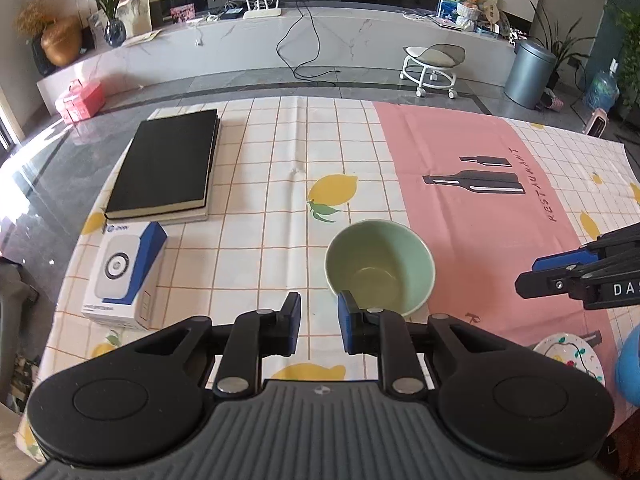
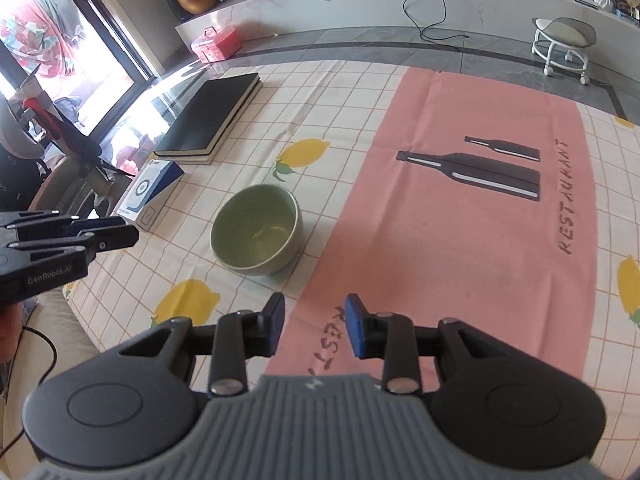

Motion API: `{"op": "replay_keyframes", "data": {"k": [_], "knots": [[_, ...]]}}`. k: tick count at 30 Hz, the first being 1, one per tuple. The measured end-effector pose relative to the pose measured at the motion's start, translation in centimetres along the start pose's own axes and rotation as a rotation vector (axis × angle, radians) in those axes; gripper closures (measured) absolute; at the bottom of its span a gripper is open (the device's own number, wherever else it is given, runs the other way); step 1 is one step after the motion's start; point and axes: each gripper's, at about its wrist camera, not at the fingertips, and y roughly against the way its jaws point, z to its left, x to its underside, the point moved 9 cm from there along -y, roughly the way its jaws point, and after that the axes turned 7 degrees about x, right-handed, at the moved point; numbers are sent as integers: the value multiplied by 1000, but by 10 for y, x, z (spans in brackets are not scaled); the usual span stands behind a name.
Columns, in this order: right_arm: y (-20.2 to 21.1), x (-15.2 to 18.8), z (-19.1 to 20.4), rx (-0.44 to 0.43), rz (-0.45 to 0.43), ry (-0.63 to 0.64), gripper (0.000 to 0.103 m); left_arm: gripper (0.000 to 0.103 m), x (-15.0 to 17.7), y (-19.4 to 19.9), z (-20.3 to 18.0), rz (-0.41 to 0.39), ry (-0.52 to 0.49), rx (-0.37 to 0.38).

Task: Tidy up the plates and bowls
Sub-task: 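Move the right gripper to the green ceramic bowl and grasp its rim, then lift the green ceramic bowl with the right gripper toward the steel bowls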

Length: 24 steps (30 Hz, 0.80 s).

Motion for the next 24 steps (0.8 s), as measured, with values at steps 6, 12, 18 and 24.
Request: {"op": "replay_keyframes", "data": {"k": [6,12,18,24], "knots": [[-43,-23,23,13,29,43,71,79,-5,-38,11,2,54,49],[-77,-34,32,22,76,30,71,79,-7,-70,20,32,96,69],[-102,-37,37,22,124,2,77,79,-3,-90,23,69,124,77],[-112,-37,37,32,139,-3,84,85,0,-102,21,92,135,87]]}}
